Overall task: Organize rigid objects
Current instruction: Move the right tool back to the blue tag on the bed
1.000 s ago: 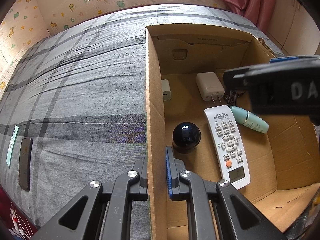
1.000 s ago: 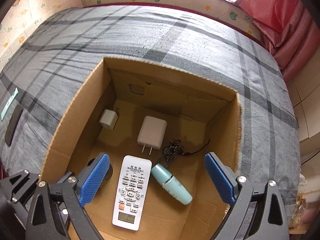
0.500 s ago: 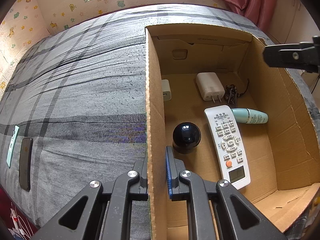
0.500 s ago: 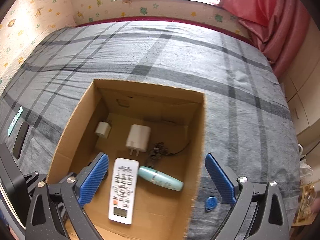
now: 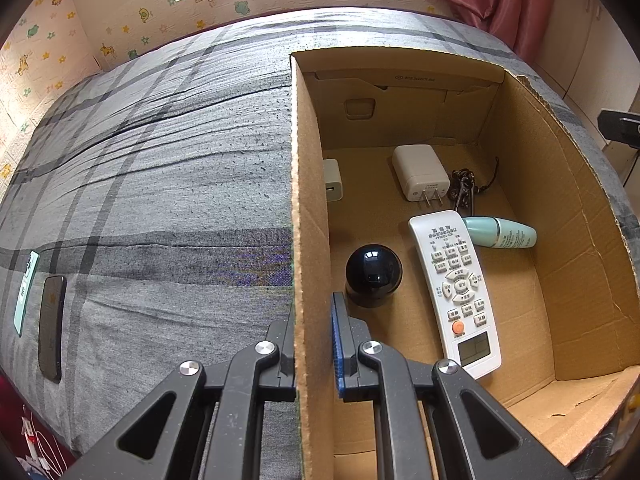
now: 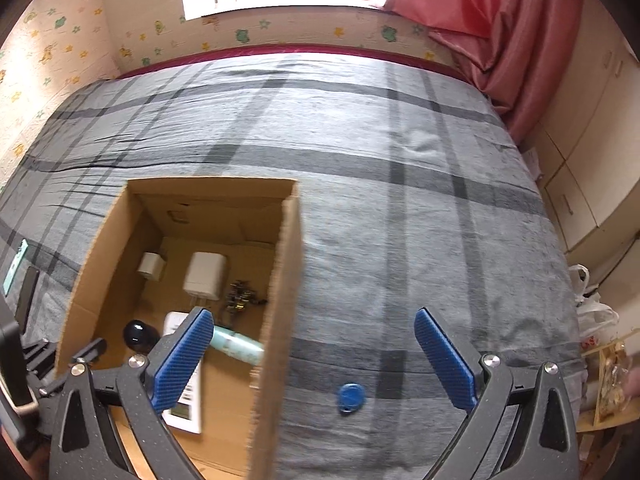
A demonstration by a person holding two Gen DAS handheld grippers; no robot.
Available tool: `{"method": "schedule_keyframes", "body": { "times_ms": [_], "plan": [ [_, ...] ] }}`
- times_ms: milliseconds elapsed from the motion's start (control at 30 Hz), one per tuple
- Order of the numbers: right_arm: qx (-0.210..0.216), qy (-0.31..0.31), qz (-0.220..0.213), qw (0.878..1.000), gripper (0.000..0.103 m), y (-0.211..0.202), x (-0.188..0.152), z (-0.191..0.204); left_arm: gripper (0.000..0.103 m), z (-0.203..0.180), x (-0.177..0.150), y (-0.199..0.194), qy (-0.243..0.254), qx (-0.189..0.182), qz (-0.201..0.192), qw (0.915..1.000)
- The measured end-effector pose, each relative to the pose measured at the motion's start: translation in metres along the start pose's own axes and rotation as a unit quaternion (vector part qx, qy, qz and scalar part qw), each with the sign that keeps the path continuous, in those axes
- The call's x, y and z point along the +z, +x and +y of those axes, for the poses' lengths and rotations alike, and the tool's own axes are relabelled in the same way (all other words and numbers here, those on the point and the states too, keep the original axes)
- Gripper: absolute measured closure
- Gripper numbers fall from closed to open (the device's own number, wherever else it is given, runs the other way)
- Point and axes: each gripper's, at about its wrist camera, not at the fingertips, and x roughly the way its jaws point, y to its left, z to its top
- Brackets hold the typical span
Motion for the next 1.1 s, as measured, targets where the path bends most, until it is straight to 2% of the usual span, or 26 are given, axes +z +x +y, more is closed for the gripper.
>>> {"method": "schedule_keyframes", "body": {
  "times_ms": [167,500,967,1100],
  "plan": [
    [-0.011,0.007,0.008,1.0,0.0,0.008,-0.006,-0.024,0.091,-0.001,0.0,0.0,0.0,0.001,0.0,1.0],
    [-0.005,0.033,0.032,0.999,0.0,0.034,-0.029,-0.059,0.091,-0.002,0.0,-0.002,0.001,0.003,0.0,1.0],
    [-0.002,0.011,0.084,0.996,0.002,0.077,-0.067,-0.057,0.091,-0.002,0.0,-0.002,0.003,0.005,0.001,1.0],
    [0.008,0.01,0.103,0.995,0.011,0.09,-0.076,-0.055,0.091,-0.002,0.0,-0.002,0.004,0.005,0.001,1.0]
  ]
}}
